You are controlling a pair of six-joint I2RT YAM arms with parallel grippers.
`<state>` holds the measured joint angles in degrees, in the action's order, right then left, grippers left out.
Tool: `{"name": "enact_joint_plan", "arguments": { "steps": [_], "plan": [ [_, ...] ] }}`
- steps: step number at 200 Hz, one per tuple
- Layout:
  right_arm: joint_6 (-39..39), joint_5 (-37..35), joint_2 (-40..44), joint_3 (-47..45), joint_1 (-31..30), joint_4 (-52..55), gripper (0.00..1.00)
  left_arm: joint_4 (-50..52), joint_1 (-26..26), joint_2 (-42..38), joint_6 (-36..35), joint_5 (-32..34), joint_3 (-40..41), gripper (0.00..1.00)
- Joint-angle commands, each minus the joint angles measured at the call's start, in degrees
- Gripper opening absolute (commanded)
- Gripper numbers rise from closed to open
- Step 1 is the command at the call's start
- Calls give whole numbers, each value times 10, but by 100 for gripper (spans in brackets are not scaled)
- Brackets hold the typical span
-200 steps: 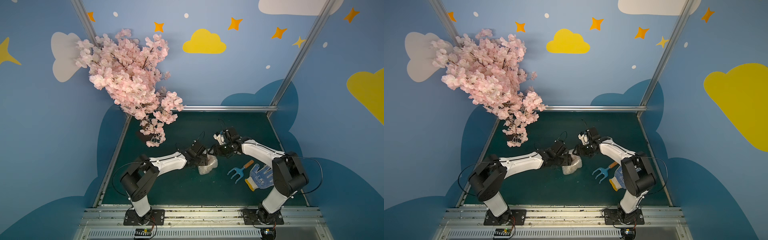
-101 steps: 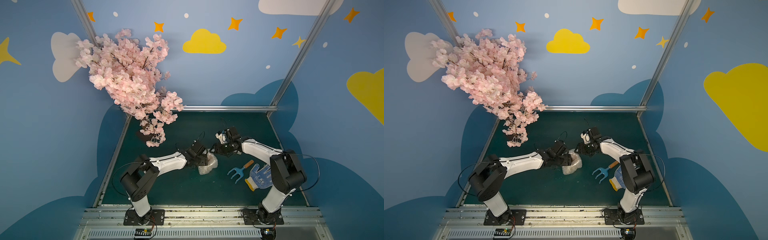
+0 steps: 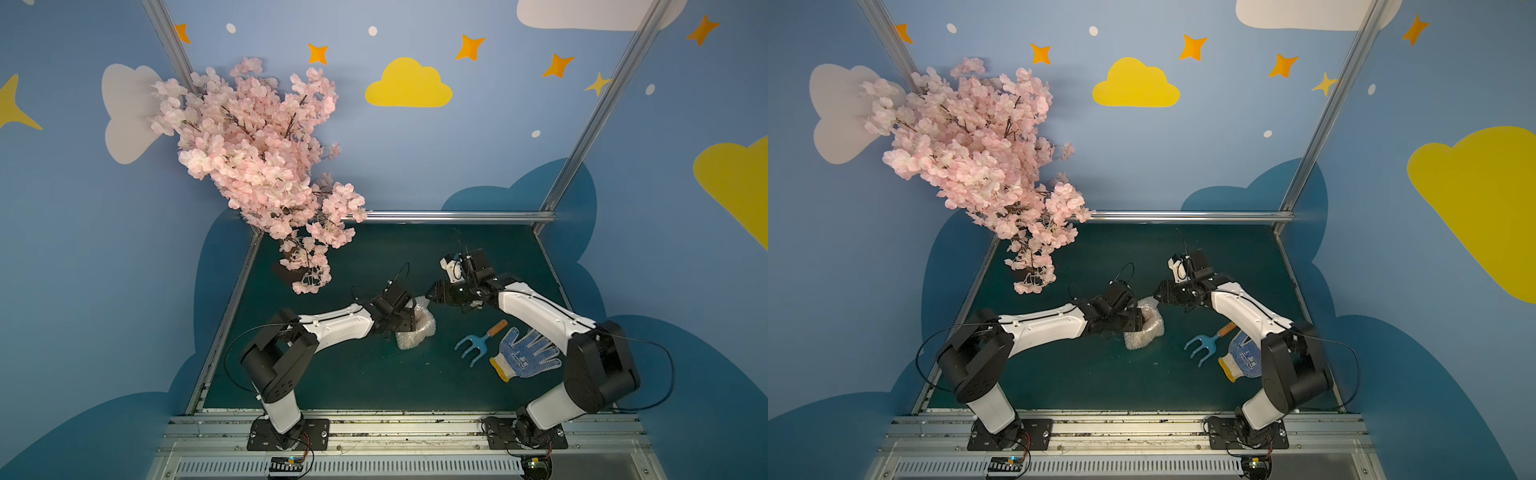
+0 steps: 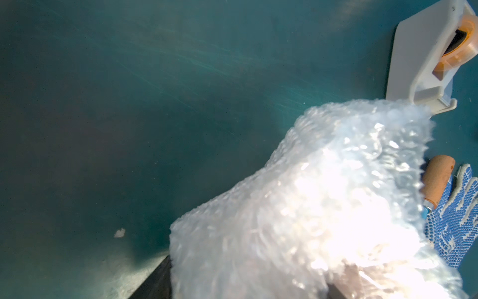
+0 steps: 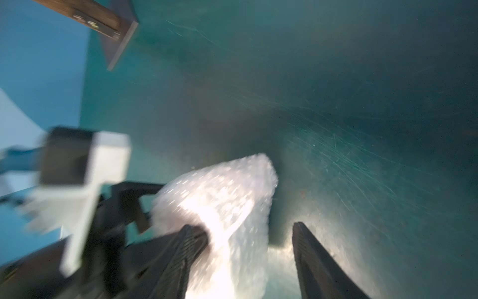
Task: Wrap mugs in bubble wrap
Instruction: Stick the tape on the bubble wrap.
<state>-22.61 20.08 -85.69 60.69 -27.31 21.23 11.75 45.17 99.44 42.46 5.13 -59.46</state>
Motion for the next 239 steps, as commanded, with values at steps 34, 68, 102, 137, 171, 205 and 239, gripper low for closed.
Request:
{"name": "enact_joint_plan", "arguments": {
  "steps": [34, 68, 102, 137, 171, 205, 239],
  "plan": [
    [9, 93, 67, -103, -25, -11, 69, 32, 3, 9, -10, 1, 3, 73],
    [16, 112, 46, -115, -29, -16, 69, 33, 3, 9, -10, 1, 3, 73],
    [20, 74, 21, -110, -35, 0, 67, 32, 3, 8, -8, 2, 3, 73],
    [22, 42, -1, -112, -35, 12, 65, 33, 3, 8, -8, 2, 3, 73],
    [18, 22, -15, -104, -35, 24, 63, 33, 2, 8, -9, 2, 3, 73],
    [25, 29, 25, -100, -35, 25, 63, 35, 2, 3, -8, 3, 3, 73],
    [26, -12, 123, -127, -35, 5, 64, 36, 3, -19, -2, 5, 5, 79]
  ]
}}
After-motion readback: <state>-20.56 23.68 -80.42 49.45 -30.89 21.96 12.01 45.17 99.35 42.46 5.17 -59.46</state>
